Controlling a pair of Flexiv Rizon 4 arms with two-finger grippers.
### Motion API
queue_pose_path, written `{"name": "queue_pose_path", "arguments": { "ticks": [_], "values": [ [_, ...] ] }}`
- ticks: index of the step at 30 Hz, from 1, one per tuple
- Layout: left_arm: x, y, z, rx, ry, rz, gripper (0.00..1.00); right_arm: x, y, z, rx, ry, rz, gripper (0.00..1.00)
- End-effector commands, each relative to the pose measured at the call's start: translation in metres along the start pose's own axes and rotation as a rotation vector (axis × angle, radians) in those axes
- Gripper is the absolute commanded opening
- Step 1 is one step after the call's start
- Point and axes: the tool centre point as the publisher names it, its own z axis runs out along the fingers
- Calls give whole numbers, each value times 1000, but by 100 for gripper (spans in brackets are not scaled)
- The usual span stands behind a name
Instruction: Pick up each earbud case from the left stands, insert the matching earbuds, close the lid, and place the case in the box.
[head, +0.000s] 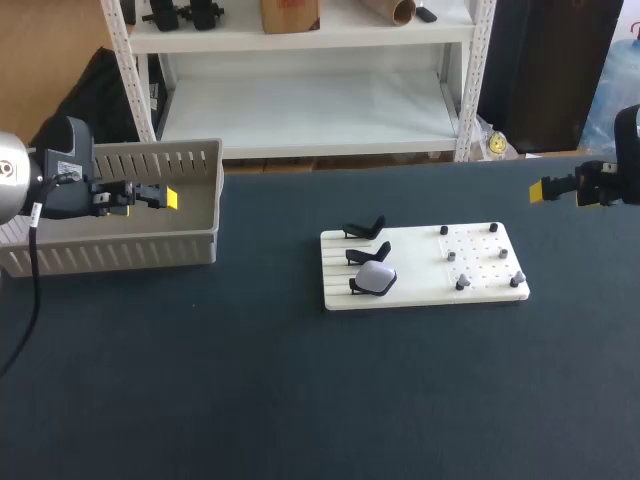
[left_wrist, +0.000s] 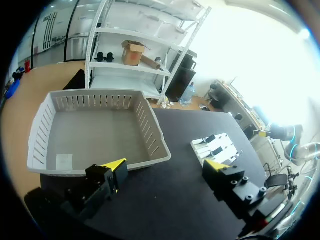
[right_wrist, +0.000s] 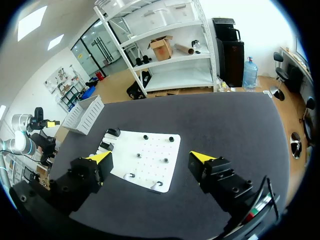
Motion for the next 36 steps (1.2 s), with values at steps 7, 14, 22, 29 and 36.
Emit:
{"name": "queue_pose_path", "arguments": {
  "ticks": [7, 14, 22, 29, 36],
  "values": [
    [-1, 0, 1, -1, 4, 0, 100, 0, -1, 0, -3, 1, -1, 100],
    [-1, 0, 1, -1, 4, 0, 100, 0, -1, 0, -3, 1, -1, 100],
    [-1, 0, 1, -1, 4, 0, 100, 0, -1, 0, -3, 1, -1, 100],
    [-7, -14, 1, 84, -29, 111, 100, 0, -1, 0, -3, 1, -1, 100],
    [-6, -37, -9, 282, -245, 431, 100, 0, -1, 0, -3, 1, -1, 100]
  ]
}}
